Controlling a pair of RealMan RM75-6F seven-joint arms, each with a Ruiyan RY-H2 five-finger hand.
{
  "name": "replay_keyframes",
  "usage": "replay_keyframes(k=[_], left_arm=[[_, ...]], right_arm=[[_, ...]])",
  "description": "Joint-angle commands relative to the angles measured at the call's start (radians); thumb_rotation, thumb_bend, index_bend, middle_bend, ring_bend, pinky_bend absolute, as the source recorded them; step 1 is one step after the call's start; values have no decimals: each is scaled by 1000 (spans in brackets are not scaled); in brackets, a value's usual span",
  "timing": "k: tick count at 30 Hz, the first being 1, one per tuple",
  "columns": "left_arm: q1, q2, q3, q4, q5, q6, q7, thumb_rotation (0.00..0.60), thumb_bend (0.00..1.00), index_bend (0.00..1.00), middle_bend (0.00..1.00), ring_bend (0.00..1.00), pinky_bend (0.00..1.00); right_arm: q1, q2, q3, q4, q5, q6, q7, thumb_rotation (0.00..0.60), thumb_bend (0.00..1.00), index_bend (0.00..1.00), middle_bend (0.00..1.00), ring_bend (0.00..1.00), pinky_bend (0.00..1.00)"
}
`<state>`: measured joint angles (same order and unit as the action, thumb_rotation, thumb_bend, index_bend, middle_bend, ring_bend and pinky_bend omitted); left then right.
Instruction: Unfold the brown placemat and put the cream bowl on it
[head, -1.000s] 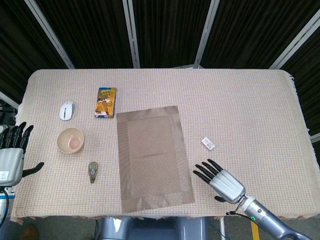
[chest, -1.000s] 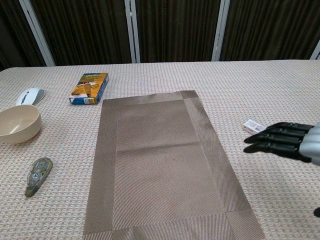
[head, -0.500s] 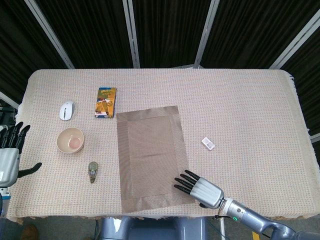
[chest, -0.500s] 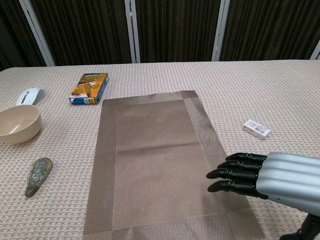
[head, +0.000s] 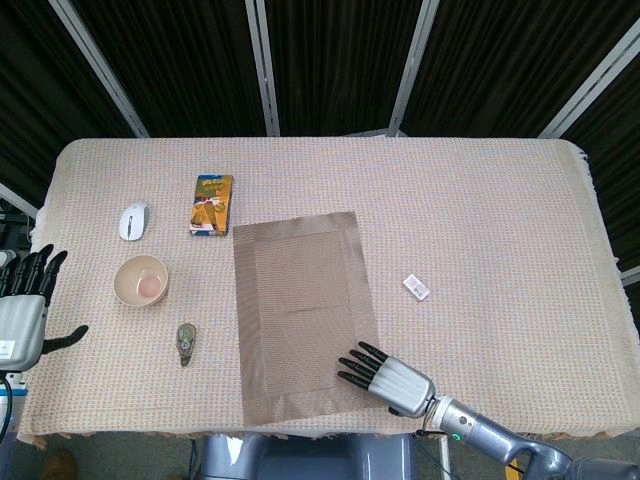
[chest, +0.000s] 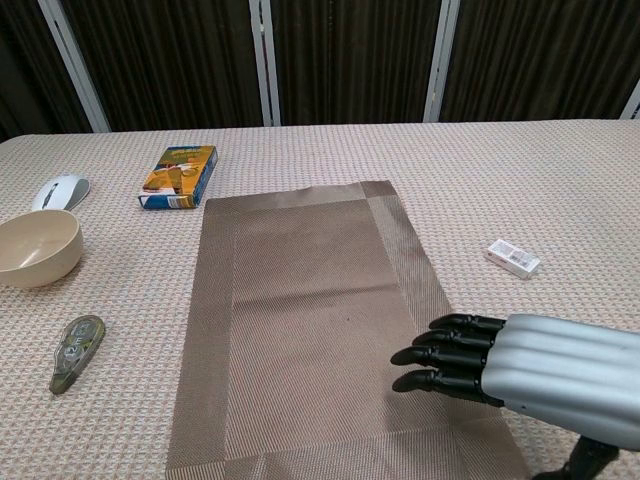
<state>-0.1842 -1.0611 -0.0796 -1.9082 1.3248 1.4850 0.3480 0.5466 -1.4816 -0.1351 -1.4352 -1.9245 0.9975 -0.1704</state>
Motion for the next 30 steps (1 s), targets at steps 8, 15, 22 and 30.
replay_keyframes(k=[8,15,22,30], left_arm=[[-2,-1,-6,6,-7,-15,1,600,0,0,0,0,0],[-2,-3,-9,11,-10,-23,1,600,0,0,0,0,0],[-4,-7,-11,15,-15,-31,7,600,0,0,0,0,0],[-3,-8,-11,14,-14,-33,11,600,0,0,0,0,0]], right_arm=[[23,-20,13,-33,37,-17,-37,600,0,89,0,0,0],[37,-32,27,-48,59,-16,-62,600,0,89,0,0,0],[51,-24,44,-60,78,-7,-73,600,166,246,0,0,0],[49,-35,25,-31,64,42,-37,600,494,522,0,0,0]])
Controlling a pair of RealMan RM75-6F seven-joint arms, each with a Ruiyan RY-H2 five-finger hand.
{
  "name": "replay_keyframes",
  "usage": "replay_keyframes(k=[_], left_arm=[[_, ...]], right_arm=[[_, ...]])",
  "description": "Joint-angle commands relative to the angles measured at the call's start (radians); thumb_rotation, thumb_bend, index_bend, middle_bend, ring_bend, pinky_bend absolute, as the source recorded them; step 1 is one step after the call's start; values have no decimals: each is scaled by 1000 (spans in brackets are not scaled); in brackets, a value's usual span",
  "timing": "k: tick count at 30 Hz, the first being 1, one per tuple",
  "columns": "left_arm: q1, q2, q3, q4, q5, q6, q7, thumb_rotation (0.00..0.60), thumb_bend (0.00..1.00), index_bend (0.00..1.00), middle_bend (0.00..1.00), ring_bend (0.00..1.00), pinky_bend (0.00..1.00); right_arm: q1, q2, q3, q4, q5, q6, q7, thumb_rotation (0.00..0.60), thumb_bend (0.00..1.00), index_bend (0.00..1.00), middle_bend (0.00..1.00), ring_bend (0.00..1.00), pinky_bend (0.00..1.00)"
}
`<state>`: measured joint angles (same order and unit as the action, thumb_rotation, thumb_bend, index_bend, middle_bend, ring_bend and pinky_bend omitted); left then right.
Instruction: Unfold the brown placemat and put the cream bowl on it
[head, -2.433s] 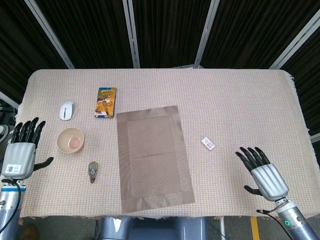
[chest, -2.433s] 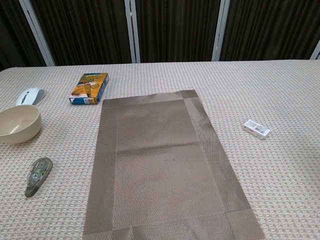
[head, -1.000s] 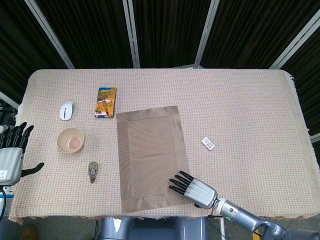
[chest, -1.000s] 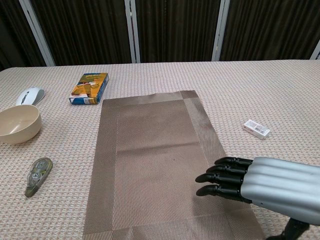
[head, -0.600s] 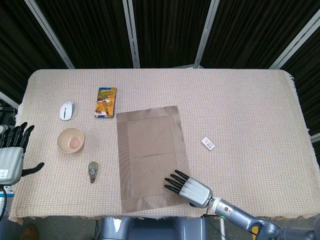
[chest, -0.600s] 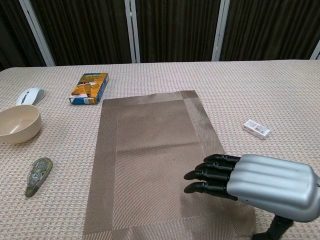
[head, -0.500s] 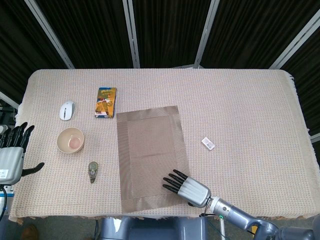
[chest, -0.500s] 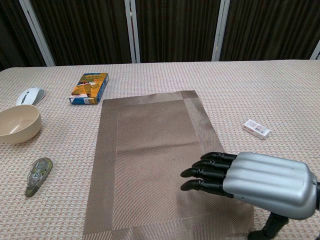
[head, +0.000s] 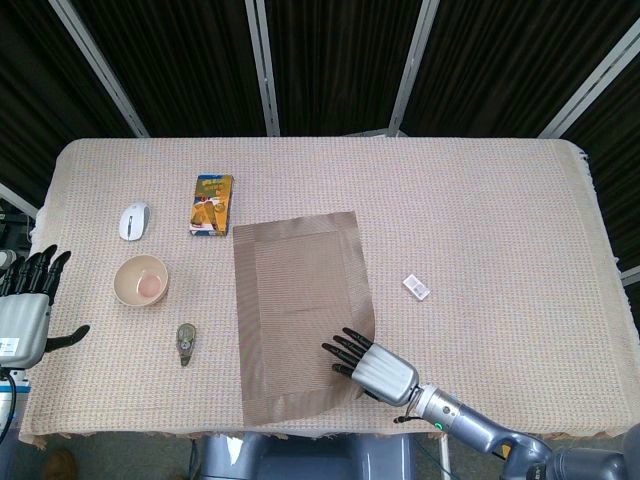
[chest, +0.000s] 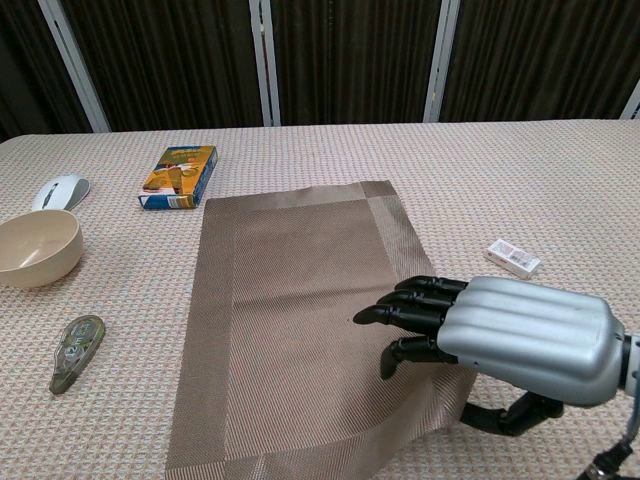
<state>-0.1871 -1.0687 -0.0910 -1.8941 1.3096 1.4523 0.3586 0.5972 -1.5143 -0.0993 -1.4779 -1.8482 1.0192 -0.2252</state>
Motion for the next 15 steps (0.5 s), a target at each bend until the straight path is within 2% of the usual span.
replay_keyframes(k=[1,2,5,13,15], left_arm=[[0,0,0,-1,1,0,0,600,0,0,0,0,0],[0,0,0,-1,1,-1,0,600,0,0,0,0,0],[1,1,0,-1,1,-2,1,600,0,0,0,0,0],[0,-1,-1,1,-1,-6,3,600,0,0,0,0,0],[-1,-2,-2,2,-4,-8,3,600,0,0,0,0,0]], right_arm=[[-3,0,-15,16,-18,28,23,600,507,712,0,0,0],[-4,3,-20,21,-25,40,29,600,511,694,0,0,0],[-8,16,-30,27,-39,69,40,600,510,493,0,0,0],[-18,75,-52,44,-72,138,62,600,509,487,0,0,0],[-17,94,-54,55,-83,152,59,600,510,517,0,0,0]])
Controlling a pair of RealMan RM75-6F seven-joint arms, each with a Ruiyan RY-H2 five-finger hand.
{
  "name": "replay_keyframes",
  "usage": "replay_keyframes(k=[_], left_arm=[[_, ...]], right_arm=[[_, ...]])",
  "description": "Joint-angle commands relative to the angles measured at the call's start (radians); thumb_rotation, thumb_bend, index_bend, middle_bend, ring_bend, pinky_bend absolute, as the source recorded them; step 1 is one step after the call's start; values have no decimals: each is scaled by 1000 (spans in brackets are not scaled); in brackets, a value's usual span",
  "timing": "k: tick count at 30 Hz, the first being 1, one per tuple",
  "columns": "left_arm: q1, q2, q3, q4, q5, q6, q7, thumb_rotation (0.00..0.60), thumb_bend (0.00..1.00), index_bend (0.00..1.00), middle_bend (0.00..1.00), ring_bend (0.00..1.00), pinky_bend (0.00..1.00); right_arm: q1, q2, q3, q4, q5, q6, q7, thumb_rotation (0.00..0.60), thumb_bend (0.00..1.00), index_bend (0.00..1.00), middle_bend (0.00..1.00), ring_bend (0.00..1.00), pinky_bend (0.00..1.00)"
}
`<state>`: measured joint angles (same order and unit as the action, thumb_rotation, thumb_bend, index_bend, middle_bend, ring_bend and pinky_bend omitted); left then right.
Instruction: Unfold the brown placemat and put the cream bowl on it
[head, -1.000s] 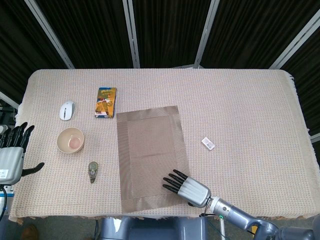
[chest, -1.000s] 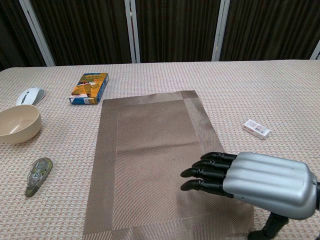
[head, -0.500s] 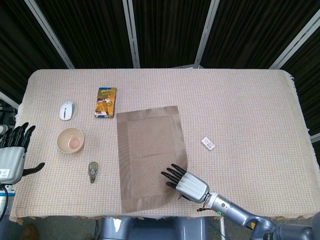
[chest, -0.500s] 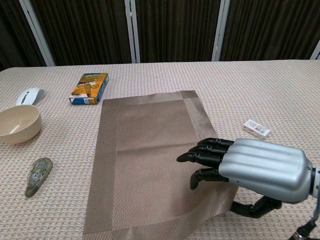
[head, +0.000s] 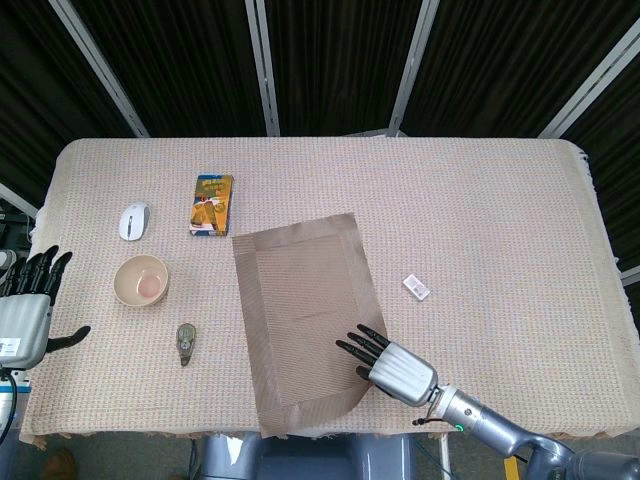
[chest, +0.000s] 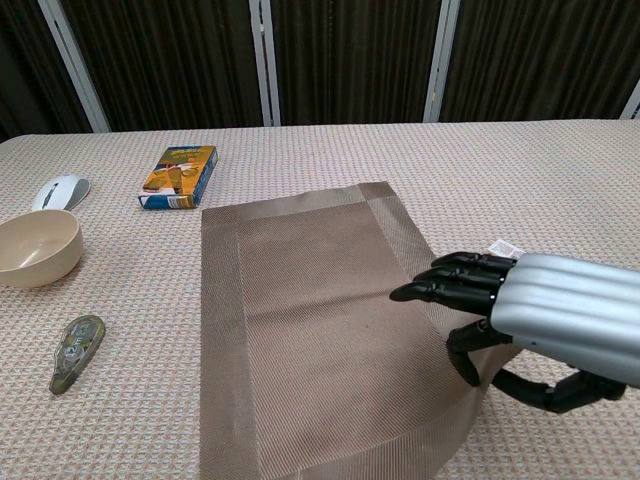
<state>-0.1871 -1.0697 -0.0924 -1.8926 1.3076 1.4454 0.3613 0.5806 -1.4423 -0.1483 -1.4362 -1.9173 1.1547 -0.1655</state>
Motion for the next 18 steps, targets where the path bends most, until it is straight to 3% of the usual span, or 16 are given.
replay_keyframes(k=[1,11,18], left_arm=[[-1,-1,-1,2,-4,-3,1,600,0,0,0,0,0],[-10,-10,-10,14,-28,-17,11,600,0,0,0,0,0],[-13,-14,-13,21,-41,-22,17,600,0,0,0,0,0]], right_arm=[[1,35,-5,21,-22,26,-6,600,509,536,0,0,0],[29,143,18,80,-78,89,-60,600,507,581,0,0,0],[87,185,74,184,-144,118,-186,600,475,641,0,0,0]])
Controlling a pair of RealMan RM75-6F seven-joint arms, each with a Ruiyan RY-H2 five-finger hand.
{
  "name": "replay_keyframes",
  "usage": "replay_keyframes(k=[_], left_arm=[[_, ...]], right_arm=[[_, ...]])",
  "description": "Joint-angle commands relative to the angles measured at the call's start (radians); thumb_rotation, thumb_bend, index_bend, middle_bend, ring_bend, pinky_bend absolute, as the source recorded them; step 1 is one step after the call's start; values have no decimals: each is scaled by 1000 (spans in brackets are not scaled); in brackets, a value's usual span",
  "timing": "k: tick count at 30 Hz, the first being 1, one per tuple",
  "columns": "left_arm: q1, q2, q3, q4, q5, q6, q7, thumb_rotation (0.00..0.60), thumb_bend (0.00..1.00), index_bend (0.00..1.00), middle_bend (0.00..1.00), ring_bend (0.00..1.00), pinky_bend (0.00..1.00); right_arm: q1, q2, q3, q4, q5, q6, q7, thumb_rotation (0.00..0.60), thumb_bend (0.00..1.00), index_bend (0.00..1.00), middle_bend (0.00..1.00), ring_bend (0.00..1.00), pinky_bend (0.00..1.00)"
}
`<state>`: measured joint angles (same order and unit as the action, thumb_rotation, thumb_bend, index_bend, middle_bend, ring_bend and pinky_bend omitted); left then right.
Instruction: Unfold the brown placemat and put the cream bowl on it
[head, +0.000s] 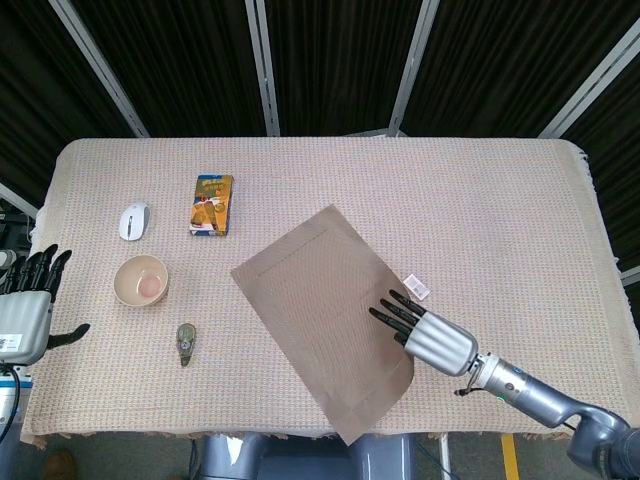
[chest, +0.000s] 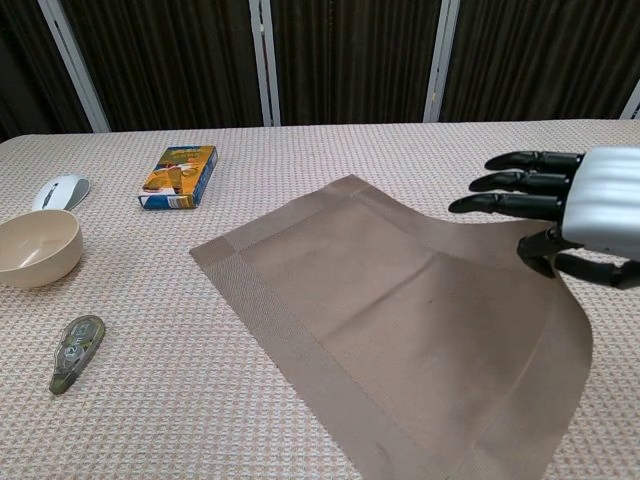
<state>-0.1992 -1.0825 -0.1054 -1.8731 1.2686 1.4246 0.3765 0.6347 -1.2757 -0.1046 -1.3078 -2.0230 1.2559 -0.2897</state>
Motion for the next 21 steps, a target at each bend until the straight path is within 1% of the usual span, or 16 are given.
replay_keyframes(k=[1,6,10,11,16,17,18,19,20,21], left_arm=[[-1,-2,-1,3,-3,-1,3,600,0,0,0,0,0],[-4,-8,-3,9,-12,-2,11,600,0,0,0,0,0],[-5,-12,-4,12,-18,-3,17,600,0,0,0,0,0],[-5,-14,-5,14,-21,-3,20,600,0,0,0,0,0],[-5,-17,-5,15,-31,-4,26,600,0,0,0,0,0],[-5,-17,-5,15,-31,-3,27,600,0,0,0,0,0],[-5,-18,-5,15,-31,-2,28,600,0,0,0,0,0],[-5,-18,-5,15,-30,-1,29,600,0,0,0,0,0],[-5,-18,-4,17,-31,-1,30,600,0,0,0,0,0],[-5,-19,-4,18,-31,-1,30,600,0,0,0,0,0]], right_arm=[[47,22,38,79,-53,20,-76,600,469,642,0,0,0],[114,23,62,203,-116,32,-126,600,438,662,0,0,0],[154,2,62,308,-143,34,-131,600,409,703,0,0,0],[170,-12,69,365,-142,9,-159,600,400,701,0,0,0],[187,-64,78,483,-108,-2,-160,600,355,677,0,0,0],[189,-73,80,510,-95,-3,-154,600,330,612,0,0,0],[187,-80,82,526,-84,0,-146,600,306,482,0,0,0],[184,-86,85,539,-73,4,-141,600,250,281,0,0,0],[177,-93,95,551,-51,9,-138,600,160,82,0,0,0],[170,-99,101,558,-35,15,-137,600,102,7,0,0,0]])
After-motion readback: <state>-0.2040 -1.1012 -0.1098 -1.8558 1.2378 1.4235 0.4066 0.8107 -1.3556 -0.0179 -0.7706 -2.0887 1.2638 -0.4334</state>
